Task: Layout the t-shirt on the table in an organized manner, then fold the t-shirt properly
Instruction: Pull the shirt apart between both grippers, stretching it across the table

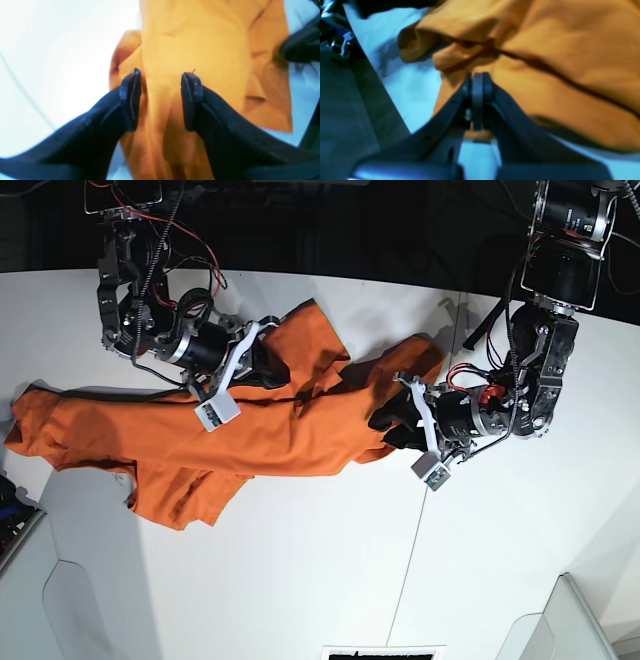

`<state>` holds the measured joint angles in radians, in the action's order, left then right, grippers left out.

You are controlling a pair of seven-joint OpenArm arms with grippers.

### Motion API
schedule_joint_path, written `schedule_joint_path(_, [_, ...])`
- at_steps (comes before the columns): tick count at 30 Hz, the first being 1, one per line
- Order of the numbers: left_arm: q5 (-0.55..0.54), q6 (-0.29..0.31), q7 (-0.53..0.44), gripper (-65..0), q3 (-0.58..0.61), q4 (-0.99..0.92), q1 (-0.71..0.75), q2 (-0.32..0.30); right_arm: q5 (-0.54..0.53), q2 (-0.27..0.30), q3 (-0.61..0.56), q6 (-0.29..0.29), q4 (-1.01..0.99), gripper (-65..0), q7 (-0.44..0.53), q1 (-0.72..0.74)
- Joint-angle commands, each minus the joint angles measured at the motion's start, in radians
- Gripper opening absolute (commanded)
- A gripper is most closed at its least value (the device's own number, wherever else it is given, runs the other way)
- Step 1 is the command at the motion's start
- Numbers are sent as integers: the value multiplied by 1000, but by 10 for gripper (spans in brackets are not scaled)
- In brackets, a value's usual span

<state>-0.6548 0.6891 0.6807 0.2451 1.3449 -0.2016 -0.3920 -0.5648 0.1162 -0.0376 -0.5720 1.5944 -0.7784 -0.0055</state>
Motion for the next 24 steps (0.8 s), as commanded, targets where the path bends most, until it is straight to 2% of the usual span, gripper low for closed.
schedule_joint_path(1, [-13, 9, -32, -364, -6, -10, -39, 6, -2, -14, -8, -11, 19, -650, 26, 13])
schedule_joint_path(7, [-11, 9, -35, -364, -6, -180, -98, 55, 44, -25, -37, -8, 19, -650, 27, -18])
schedule_joint_path(12, [-13, 9, -42, -364, -6, -301, -109, 54, 98, -22, -37, -8, 19, -650, 59, -86])
schedule_joint_path(24, [40, 9, -57, -364, -6, -332, -160, 14, 49, -11, -37, -9, 20, -650, 63, -190])
